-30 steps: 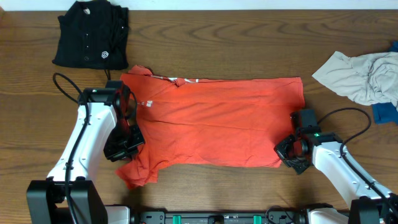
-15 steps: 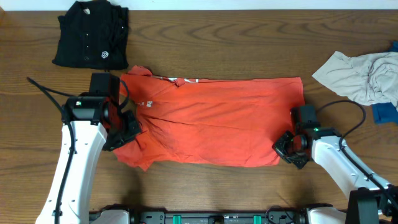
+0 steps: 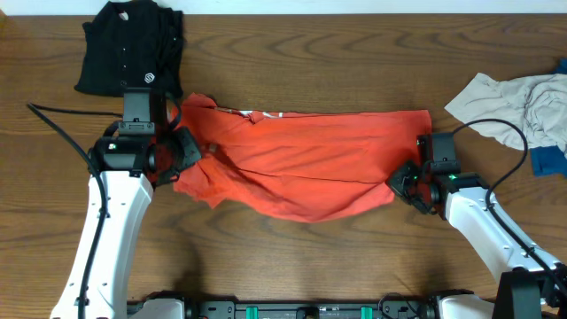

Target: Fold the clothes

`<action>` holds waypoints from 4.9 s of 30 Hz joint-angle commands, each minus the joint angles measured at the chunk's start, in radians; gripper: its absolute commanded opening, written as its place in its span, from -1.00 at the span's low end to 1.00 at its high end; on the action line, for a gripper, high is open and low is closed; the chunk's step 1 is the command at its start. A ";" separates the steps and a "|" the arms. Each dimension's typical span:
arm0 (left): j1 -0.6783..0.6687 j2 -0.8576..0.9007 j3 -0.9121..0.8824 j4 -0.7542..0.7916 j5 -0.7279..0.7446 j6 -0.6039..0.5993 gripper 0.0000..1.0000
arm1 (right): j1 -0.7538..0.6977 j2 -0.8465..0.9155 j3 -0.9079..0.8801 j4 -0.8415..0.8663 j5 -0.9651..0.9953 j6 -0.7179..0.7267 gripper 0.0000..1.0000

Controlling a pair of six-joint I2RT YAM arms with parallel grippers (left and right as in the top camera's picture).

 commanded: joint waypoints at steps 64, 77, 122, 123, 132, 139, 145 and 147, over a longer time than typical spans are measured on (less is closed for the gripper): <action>0.016 0.283 0.012 0.242 -0.327 0.016 0.96 | 0.055 0.077 0.056 0.356 -0.047 -0.336 0.44; 0.016 0.399 0.012 0.356 -0.114 0.123 0.96 | 0.120 0.077 0.125 0.206 -0.013 -0.460 0.80; 0.017 0.260 0.010 0.359 -0.272 0.152 0.96 | 0.102 0.077 0.125 0.083 0.100 -0.433 0.92; 0.017 0.240 0.010 0.354 -0.271 0.151 0.96 | 0.098 0.077 0.125 0.083 0.100 -0.430 0.91; 0.017 0.188 0.010 0.258 0.012 0.122 0.96 | 0.030 0.077 0.125 -0.016 0.100 -0.380 0.98; -0.010 0.189 0.006 0.253 0.154 0.123 0.96 | -0.094 0.079 0.124 0.000 -0.058 -0.461 0.98; -0.044 0.191 0.006 0.252 0.155 0.123 0.96 | -0.130 0.079 0.124 -0.021 -0.159 -0.539 0.96; -0.052 0.191 0.006 0.252 0.155 0.123 0.96 | -0.128 0.079 0.124 -0.031 -0.176 -0.571 0.94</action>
